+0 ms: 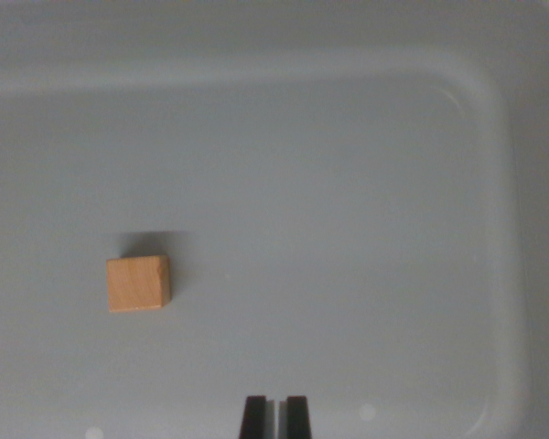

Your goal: Push wooden cube

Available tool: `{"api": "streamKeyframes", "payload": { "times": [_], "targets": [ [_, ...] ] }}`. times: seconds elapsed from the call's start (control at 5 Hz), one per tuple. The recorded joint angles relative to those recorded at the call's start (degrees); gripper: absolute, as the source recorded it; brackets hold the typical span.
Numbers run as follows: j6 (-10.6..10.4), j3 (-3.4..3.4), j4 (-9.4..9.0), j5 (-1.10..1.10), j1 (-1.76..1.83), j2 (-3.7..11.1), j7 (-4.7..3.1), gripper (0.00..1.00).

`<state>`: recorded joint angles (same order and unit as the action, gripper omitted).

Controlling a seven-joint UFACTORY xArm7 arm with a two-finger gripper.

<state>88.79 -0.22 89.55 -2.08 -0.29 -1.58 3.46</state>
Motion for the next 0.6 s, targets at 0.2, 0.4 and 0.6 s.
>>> {"api": "streamKeyframes", "payload": {
  "times": [0.2,0.4,0.6],
  "targets": [
    [-1.34,0.14,-1.15,-0.12,0.20,0.32,0.41,0.00],
    [-1.34,0.14,-1.15,-0.12,0.20,0.32,0.41,0.00],
    [-2.86,0.30,-2.44,-0.25,0.43,0.68,0.87,0.00]
  ]
}}
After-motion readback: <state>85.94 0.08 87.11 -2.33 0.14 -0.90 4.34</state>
